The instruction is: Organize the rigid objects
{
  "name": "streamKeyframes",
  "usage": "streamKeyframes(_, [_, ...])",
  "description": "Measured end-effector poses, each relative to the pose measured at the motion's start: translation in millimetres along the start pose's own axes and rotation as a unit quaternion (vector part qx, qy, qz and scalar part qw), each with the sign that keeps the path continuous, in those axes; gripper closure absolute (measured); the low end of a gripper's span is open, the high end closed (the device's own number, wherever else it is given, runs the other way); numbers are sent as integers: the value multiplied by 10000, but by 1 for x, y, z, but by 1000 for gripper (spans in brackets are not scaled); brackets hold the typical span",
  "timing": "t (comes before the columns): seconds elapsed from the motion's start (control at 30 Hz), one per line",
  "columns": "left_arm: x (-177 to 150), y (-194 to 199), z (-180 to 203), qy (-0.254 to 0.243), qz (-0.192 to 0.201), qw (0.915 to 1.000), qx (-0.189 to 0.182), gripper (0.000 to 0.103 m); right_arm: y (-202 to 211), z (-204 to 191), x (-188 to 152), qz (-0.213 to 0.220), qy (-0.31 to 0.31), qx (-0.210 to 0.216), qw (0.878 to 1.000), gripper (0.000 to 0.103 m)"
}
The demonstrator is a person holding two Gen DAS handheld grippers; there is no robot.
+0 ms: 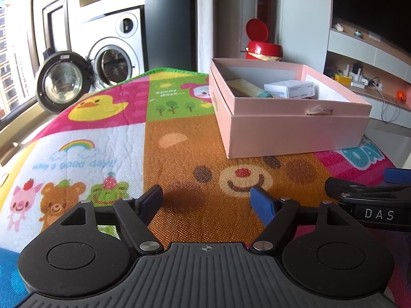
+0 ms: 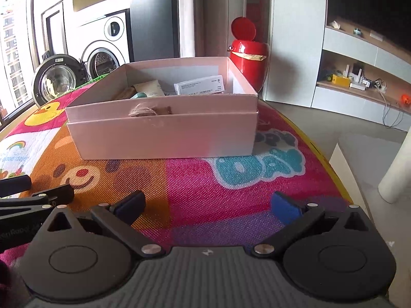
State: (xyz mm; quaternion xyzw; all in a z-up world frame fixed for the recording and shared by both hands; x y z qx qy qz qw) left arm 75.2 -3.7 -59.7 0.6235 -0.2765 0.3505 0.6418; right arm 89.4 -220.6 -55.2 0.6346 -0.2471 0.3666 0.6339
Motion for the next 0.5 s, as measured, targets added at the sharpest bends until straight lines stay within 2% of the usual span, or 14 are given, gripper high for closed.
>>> streamKeyframes(0.5, [3, -3, 1, -5, -4, 10000, 10, 21, -1, -4, 2, 7, 29, 92, 10000, 0])
Point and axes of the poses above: each gripper's, at about its wrist camera, not at the fingertips, and y roughly against the way its jaws point, z to its right, x to its top, the point moved 9 cm from there along -y, roughly the way its jaws point, and after that the axes turned 6 degrees about y, right-handed, at the moved point
